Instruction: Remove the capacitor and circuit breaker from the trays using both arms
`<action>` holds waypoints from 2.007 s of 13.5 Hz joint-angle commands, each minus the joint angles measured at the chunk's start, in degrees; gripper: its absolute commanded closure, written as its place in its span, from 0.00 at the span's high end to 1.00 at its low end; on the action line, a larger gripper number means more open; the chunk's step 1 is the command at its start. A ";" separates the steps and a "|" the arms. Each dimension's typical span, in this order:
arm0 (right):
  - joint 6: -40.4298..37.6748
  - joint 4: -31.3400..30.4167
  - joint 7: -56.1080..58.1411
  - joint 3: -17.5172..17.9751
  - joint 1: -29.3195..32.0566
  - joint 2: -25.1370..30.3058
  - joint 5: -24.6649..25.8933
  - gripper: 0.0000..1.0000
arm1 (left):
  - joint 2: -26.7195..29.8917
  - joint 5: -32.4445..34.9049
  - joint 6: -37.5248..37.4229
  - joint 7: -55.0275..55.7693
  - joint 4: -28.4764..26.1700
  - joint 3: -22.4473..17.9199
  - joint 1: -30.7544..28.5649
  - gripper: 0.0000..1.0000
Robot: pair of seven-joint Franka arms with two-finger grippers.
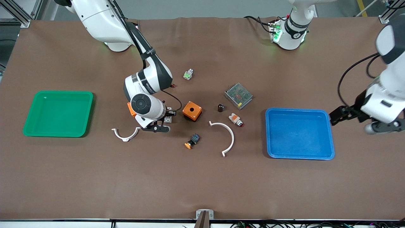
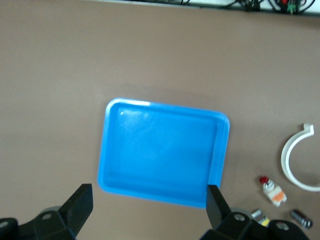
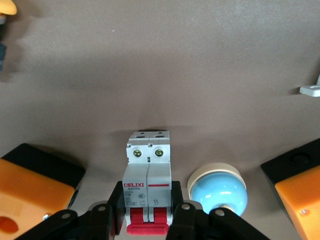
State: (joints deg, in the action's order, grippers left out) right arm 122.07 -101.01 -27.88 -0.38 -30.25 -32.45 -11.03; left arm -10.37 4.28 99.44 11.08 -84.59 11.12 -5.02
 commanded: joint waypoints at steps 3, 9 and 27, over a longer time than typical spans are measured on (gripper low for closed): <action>-3.75 1.26 -0.33 -0.76 0.02 1.41 -1.36 1.00 | 10.18 -6.11 -6.28 -4.84 -7.05 -7.77 4.75 1.00; -23.88 -1.54 2.03 -1.12 9.22 22.66 -0.66 1.00 | 16.43 -6.91 -5.93 -4.75 -13.74 -7.69 5.54 1.00; -35.94 12.59 29.37 -0.85 32.63 32.89 11.65 1.00 | 17.41 -3.31 -5.93 -3.26 -12.35 -4.44 5.19 1.00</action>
State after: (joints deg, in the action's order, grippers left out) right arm 86.78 -90.24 1.81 -1.85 2.13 1.35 -1.08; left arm 6.36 -0.16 93.61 7.31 -97.21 6.27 0.20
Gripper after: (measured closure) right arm 0.000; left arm 0.000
